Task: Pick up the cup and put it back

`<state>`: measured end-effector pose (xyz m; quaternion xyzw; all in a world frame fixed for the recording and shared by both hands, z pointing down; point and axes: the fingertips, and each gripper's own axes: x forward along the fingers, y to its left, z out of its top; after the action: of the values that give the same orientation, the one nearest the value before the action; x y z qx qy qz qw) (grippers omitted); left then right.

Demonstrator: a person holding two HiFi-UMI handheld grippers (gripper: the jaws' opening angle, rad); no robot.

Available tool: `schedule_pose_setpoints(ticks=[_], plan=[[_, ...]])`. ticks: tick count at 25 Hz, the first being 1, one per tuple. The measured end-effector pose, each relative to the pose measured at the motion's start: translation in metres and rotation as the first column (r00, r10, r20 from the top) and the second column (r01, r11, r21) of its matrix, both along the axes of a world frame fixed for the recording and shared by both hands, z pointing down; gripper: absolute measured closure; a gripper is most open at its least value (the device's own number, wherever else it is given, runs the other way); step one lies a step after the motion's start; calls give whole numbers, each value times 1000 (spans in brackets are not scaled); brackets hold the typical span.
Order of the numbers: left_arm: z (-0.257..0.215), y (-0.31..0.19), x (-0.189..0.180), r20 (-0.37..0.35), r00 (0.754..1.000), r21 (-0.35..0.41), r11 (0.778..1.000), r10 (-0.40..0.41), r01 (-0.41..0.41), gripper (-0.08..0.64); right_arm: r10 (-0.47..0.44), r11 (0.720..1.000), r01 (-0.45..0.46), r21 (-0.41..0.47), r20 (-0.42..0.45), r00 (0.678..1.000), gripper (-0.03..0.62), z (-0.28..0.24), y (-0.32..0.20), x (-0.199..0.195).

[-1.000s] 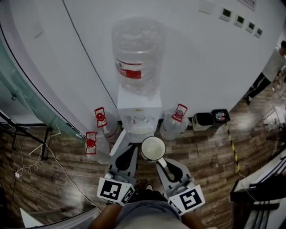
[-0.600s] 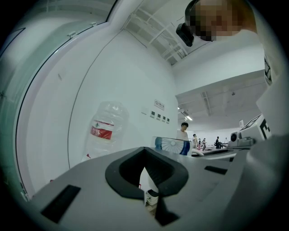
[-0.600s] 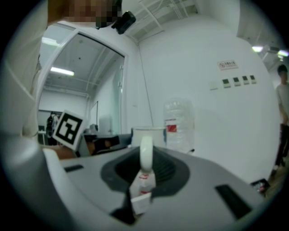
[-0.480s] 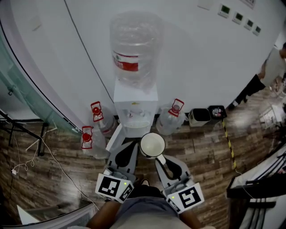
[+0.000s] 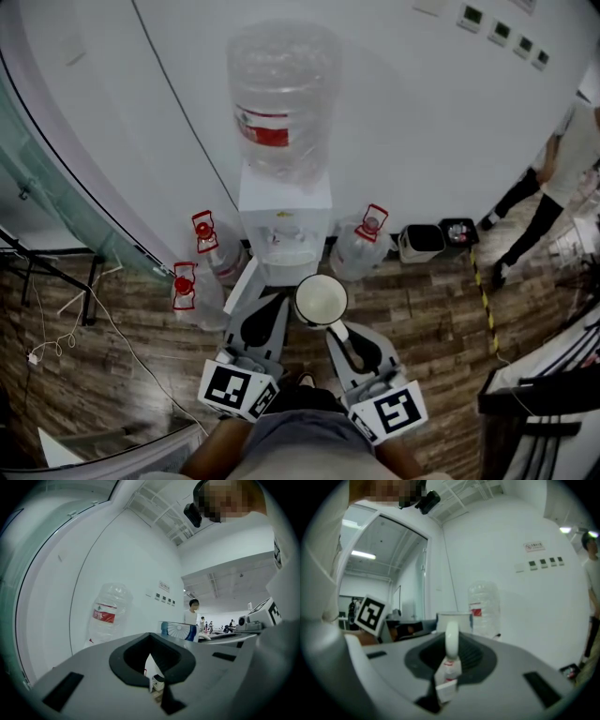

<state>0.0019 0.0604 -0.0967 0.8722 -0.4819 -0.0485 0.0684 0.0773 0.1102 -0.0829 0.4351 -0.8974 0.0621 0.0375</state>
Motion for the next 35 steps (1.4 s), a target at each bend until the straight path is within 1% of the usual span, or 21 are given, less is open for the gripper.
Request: schedule_pose_setpoints(ticks=[4,11,18,24,27,29,32,35], plan=[[2,-1,0,12,1000,-4,1000,-7,7,554,-4,1000,4,3,13,1000,520,0,-2,2],[4,-1,3,-2,1000,-6,1000,-8,8,554,-16,1000,16,-12,17,1000,521,8,-2,3],[16,-12,-1,-15,1000,-38,999,-9,9,554,-23,998,24,-51,11,1000,520,23,-12,-3],[26,-37,-16,-28,1000,-55,998,1,-2,554,-14,998,13,-67,-2,1000,520,33,-34,-15],[25,-54,-27,-31,1000,-46,999,-1,-1,554,-17,999,17,-37,3,1000,520,30,-48,-25],[27,-69,-34,-27,1000,-45,999,7,-8,554,-11,999,11,-36,-3,1000,520,33,-60,-32],[36,-91,-46,-19,1000,-62,998,25,-27,554,5,998,-5,-57,-1,1000,520,42,-80,-42],[46,-111,-57,4,999,-68,996,49,-49,554,30,997,-31,-68,-8,1000,520,52,-102,-53]])
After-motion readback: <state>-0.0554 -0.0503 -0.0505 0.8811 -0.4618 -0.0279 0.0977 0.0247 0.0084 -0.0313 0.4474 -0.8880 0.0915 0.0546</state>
